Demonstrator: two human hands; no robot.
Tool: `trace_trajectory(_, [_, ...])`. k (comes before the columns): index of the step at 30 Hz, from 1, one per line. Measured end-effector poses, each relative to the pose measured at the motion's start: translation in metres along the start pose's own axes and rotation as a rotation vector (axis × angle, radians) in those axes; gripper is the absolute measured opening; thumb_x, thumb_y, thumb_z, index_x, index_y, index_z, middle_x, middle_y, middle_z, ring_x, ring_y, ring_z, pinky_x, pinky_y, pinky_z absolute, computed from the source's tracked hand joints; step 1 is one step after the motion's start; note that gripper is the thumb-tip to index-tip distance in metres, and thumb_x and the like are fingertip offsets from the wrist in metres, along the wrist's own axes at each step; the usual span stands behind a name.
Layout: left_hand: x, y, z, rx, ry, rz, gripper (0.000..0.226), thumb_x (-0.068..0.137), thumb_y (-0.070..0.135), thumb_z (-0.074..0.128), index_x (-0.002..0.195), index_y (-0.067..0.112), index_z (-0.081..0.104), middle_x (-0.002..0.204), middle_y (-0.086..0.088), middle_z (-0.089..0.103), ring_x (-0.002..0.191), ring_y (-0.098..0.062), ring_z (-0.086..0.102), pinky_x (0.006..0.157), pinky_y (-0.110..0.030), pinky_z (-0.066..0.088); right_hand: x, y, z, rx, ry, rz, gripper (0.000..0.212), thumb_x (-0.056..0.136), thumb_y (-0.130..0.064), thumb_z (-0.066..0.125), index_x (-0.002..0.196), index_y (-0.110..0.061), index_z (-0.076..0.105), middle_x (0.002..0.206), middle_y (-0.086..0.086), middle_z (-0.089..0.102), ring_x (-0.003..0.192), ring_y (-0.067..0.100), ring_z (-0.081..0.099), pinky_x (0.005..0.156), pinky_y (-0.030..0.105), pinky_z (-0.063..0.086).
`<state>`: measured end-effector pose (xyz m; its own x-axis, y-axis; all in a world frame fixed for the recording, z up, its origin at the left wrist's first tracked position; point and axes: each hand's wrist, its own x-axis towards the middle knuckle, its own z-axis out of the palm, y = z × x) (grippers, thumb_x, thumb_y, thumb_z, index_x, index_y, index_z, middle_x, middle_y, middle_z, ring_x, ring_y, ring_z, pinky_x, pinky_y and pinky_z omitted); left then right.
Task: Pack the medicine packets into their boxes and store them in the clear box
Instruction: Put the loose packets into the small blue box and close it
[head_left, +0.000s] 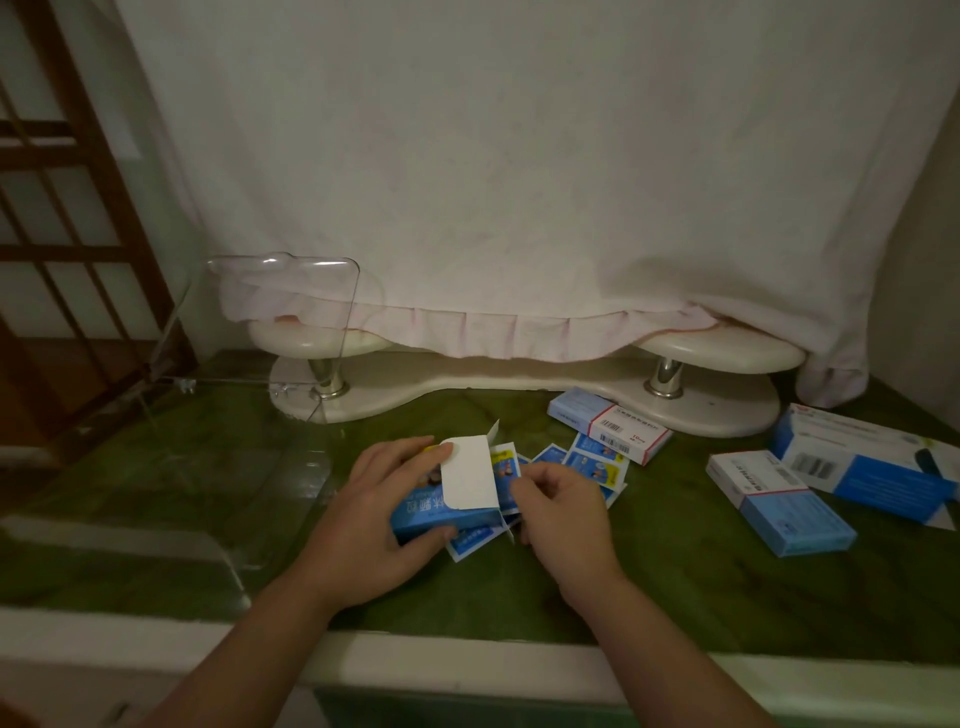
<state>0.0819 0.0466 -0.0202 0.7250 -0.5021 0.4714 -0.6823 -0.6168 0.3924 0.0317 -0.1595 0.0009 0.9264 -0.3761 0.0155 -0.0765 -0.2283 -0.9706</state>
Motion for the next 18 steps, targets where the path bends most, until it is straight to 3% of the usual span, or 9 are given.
trace_trajectory(4, [0.000, -0.001, 0.000, 0.005, 0.000, 0.007, 0.078, 0.081, 0.046, 0.072, 0.147, 0.046, 0.030, 0.150, 0.022, 0.029, 0.140, -0.001, 0.023, 0.107, -0.025, 0.032, 0.001, -0.002, 0.001, -0.027, -0.009, 0.009, 0.010, 0.088, -0.017, 0.066, 0.079, -0.017, 0.070, 0.074, 0.000, 0.071, 0.057, 0.010, 0.058, 0.054, 0.025, 0.052])
trace_trajectory(8, [0.000, -0.001, 0.001, 0.008, 0.004, 0.003, 0.079, 0.080, 0.046, 0.073, 0.147, 0.046, 0.030, 0.150, 0.023, 0.028, 0.140, 0.001, 0.021, 0.107, -0.026, 0.032, 0.003, -0.008, 0.005, -0.051, -0.019, 0.062, 0.016, 0.087, -0.022, 0.068, 0.073, -0.013, 0.067, 0.074, 0.005, 0.068, 0.056, 0.010, 0.055, 0.050, 0.023, 0.046])
trace_trajectory(12, [0.000, -0.001, 0.001, -0.007, 0.010, 0.020, 0.080, 0.079, 0.044, 0.074, 0.146, 0.047, 0.031, 0.148, 0.025, 0.028, 0.139, 0.003, 0.020, 0.105, -0.022, 0.030, 0.005, -0.017, -0.001, -0.083, -0.131, 0.165, 0.015, 0.090, -0.023, 0.066, 0.085, -0.010, 0.068, 0.068, 0.004, 0.064, 0.046, 0.006, 0.049, 0.040, 0.018, 0.038])
trace_trajectory(18, [0.000, -0.001, 0.000, -0.016, 0.017, 0.027, 0.078, 0.078, 0.045, 0.073, 0.146, 0.046, 0.033, 0.149, 0.021, 0.031, 0.139, -0.001, 0.024, 0.105, -0.026, 0.033, 0.009, -0.020, -0.004, -0.178, -0.243, 0.195, 0.013, 0.093, -0.024, 0.063, 0.081, -0.018, 0.065, 0.066, 0.004, 0.060, 0.046, 0.010, 0.045, 0.037, 0.020, 0.034])
